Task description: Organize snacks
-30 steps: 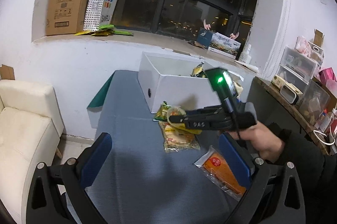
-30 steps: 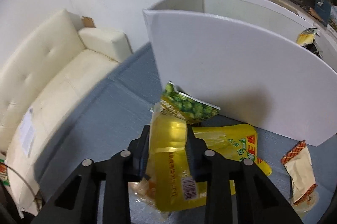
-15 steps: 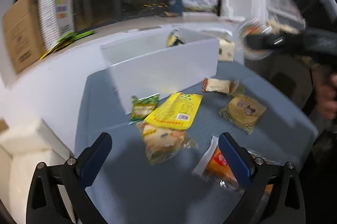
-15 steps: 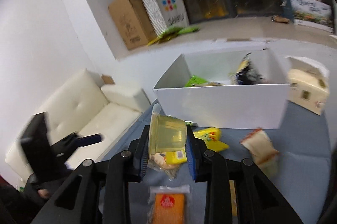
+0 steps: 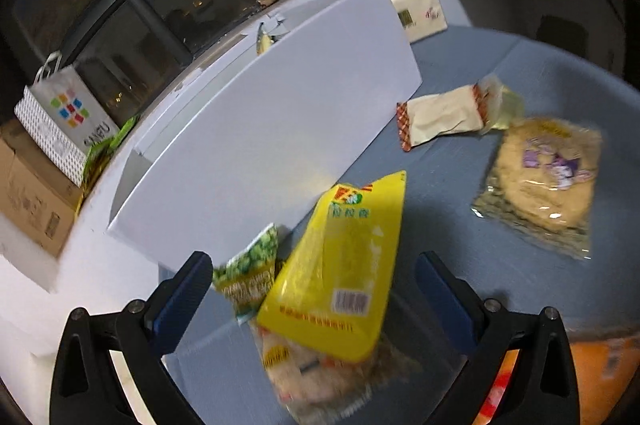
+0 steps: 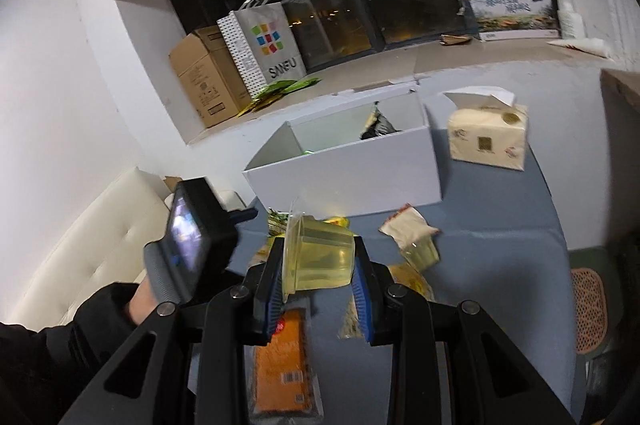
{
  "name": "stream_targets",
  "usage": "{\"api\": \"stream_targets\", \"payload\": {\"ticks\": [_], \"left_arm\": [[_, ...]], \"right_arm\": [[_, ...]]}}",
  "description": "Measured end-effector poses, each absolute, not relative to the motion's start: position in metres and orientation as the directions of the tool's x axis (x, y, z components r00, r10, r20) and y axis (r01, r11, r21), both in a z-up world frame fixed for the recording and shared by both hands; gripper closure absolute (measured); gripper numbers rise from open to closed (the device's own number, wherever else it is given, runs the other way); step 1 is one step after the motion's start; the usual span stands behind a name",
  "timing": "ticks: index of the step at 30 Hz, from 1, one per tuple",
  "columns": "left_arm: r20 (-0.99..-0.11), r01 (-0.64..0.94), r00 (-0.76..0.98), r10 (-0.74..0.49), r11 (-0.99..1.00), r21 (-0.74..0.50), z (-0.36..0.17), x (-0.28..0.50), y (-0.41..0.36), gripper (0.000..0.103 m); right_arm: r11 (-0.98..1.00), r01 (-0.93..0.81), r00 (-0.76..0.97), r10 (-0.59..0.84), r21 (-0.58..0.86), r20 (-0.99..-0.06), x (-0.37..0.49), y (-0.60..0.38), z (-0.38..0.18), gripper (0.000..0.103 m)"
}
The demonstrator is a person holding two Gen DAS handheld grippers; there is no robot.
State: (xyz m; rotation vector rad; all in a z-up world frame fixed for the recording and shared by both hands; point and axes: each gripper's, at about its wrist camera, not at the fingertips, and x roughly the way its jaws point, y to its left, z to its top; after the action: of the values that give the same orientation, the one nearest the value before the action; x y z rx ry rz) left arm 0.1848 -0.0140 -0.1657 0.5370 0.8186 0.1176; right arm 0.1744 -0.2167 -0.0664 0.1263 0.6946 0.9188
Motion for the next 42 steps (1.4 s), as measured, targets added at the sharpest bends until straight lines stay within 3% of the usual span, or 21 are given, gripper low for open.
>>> {"api": "stream_targets", "payload": {"ticks": [3, 5, 7, 9, 10, 15, 18, 21, 28, 33, 42], "left_arm": [[-0.668, 0.095, 0.667, 0.328, 0.852, 0.514, -0.174, 0.200, -0.011, 0.001], [-0.699, 0.105, 0.650, 0.297, 0.877, 0.470, -0.177, 0.209, -0.003, 0.014], [-0.765, 0.132, 0.610, 0.207, 0.925, 0.356, -0.180, 0.219, 0.007, 0.050], [-0.790, 0.129, 0.597, 0.137, 0.956, 0.264, -0.178, 0.220, 0.014, 0.071], [-0.788, 0.115, 0.604, 0.119, 0.965, 0.234, -0.174, 0.218, 0.018, 0.073], [-0.752, 0.091, 0.653, -0.092, 0.995, -0.043, -0.142, 0.192, 0.042, 0.078], [-0.672, 0.080, 0.707, -0.222, 0.968, -0.236, -0.116, 0.165, 0.059, 0.078], [-0.587, 0.088, 0.758, -0.284, 0.937, -0.339, -0.091, 0.137, 0.070, 0.078], [-0.448, 0.083, 0.852, -0.273, 0.914, -0.398, -0.035, 0.120, 0.100, 0.078], [-0.389, 0.027, 0.892, -0.232, 0.885, -0.466, -0.014, 0.151, 0.149, 0.078], [-0.460, -0.080, 0.860, -0.221, 0.831, -0.550, -0.029, 0.249, 0.190, 0.078]], "right_arm": [[0.620, -0.675, 0.412, 0.767, 0.400, -0.492, 0.173, -0.224, -0.070, 0.070], [0.624, -0.674, 0.418, 0.764, 0.396, -0.492, 0.172, -0.227, -0.071, 0.070], [0.622, -0.674, 0.418, 0.766, 0.399, -0.489, 0.172, -0.227, -0.071, 0.070], [0.623, -0.672, 0.417, 0.765, 0.399, -0.492, 0.173, -0.227, -0.072, 0.070], [0.622, -0.673, 0.415, 0.766, 0.401, -0.491, 0.173, -0.227, -0.073, 0.070], [0.619, -0.676, 0.408, 0.767, 0.400, -0.495, 0.171, -0.225, -0.074, 0.070], [0.617, -0.675, 0.404, 0.767, 0.403, -0.498, 0.172, -0.224, -0.076, 0.070], [0.610, -0.677, 0.393, 0.772, 0.411, -0.500, 0.173, -0.219, -0.078, 0.070], [0.592, -0.687, 0.376, 0.785, 0.420, -0.491, 0.191, -0.197, -0.069, 0.070], [0.572, -0.703, 0.367, 0.801, 0.422, -0.473, 0.233, -0.162, -0.044, 0.070], [0.628, -0.640, 0.345, 0.750, 0.444, -0.564, 0.341, -0.075, -0.028, 0.070]]}}
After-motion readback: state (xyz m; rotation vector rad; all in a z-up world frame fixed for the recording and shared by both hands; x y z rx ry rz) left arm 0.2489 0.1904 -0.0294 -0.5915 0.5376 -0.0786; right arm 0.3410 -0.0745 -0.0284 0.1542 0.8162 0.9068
